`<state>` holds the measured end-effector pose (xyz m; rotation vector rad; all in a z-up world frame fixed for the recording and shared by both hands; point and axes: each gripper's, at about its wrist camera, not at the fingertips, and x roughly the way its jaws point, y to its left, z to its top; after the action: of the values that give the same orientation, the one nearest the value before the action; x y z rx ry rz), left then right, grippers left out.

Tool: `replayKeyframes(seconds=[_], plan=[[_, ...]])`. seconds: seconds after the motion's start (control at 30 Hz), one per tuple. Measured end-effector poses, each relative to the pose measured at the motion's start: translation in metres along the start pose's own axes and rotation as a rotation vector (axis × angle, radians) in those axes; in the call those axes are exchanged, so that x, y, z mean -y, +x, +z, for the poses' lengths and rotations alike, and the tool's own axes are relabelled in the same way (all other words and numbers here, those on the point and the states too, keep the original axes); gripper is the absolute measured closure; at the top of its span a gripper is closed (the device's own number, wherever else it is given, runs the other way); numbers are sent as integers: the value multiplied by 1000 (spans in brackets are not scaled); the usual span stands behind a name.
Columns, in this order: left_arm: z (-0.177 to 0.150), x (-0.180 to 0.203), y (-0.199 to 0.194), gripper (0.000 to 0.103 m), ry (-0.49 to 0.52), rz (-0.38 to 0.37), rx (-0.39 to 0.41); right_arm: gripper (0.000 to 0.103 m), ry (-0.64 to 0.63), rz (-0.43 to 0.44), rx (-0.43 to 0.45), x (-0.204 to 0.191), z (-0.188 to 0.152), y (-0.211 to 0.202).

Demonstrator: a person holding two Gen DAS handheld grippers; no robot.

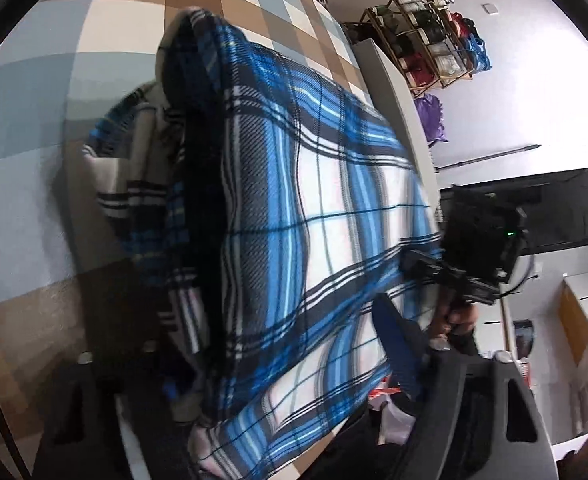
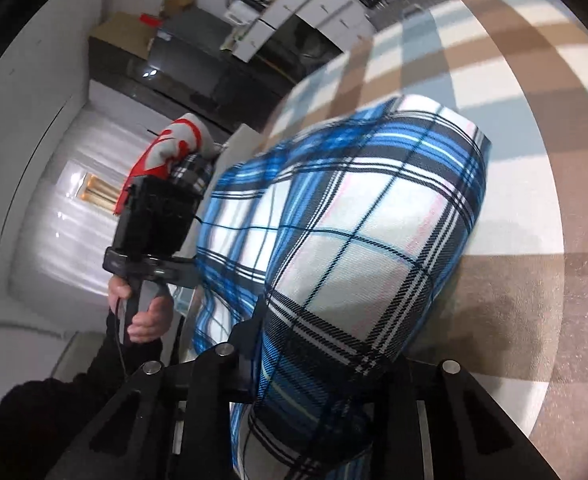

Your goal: Fold large clothes

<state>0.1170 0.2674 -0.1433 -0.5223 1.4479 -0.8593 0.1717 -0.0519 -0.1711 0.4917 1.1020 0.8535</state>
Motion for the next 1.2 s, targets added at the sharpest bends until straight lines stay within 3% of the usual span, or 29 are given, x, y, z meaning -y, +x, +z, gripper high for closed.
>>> replayKeyframes(seconds=[0.2,0.33,0.53,0.6,0.67,0.97,1.2], plan=[[-14,9,13,34,47,134,-23,76,-48,-44,-7,-10,1,1],[-11,12,16,33,61,172,-47,76,-45,-84,-22,-6,2,9],[-12,15,20,37,90,139,-10,77,29,-61,-28,7,-1,10],[-12,13,14,54,64,106,2,80,29,-52,-5,4,-1,3],[-9,15,8,64,60,70,9,83,0,-52,27,-8,3,-7],[24,66,13,64,114,-48,97,84,-109,-78,134,-45,32,-77],[80,137,57,64,217,-95,65,84,-158,-190,200,-41,56,-164]])
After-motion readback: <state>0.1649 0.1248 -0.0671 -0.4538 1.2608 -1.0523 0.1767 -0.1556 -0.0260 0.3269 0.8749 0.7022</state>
